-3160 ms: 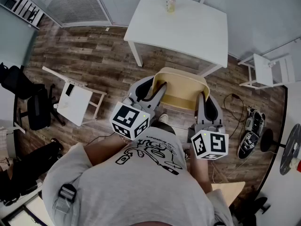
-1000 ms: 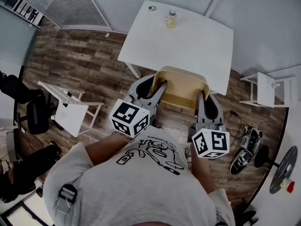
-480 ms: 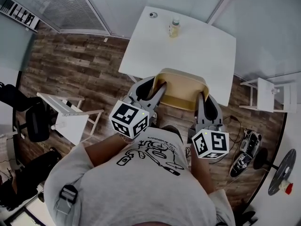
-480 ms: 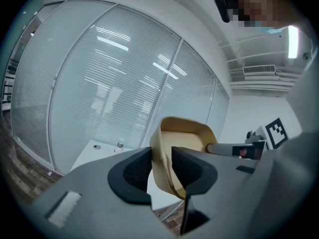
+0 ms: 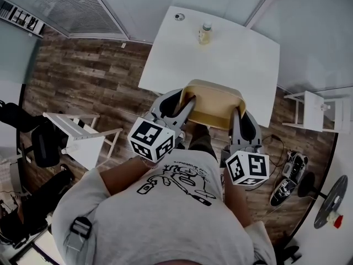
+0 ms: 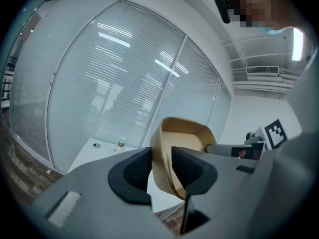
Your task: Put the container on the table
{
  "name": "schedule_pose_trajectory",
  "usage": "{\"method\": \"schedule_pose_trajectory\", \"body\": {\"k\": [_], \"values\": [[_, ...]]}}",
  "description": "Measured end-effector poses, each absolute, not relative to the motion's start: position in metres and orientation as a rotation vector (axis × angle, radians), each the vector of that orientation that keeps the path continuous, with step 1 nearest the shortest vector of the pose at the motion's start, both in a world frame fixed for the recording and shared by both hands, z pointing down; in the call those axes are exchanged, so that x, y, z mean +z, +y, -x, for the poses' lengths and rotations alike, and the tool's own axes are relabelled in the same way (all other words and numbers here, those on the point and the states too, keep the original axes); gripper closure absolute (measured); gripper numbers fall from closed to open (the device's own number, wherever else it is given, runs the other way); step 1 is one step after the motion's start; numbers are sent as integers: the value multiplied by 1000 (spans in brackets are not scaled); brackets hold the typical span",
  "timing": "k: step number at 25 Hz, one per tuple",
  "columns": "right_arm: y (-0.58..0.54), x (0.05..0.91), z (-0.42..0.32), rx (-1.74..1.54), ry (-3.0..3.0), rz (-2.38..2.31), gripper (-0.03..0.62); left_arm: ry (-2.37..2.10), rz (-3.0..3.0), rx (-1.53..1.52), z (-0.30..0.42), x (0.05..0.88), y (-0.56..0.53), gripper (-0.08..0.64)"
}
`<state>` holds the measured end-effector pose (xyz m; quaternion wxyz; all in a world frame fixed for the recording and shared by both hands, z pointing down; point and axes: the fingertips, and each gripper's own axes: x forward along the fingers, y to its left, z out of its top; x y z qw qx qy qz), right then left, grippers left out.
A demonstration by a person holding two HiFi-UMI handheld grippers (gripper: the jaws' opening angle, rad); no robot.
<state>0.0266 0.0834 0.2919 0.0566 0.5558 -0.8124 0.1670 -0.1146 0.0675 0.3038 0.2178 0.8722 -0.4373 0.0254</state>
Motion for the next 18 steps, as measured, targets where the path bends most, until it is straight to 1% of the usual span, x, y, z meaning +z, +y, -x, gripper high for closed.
{"method": "schedule_pose_trajectory", "body": {"k": [9,18], "values": [[41,297,-55,508,-2458,-1677,571,-1197,-2399,69,86,312,26,442],[-27,302,-110,525,-2471,-1639,571,-1216,-2381,90,31,315,-41,442]]}}
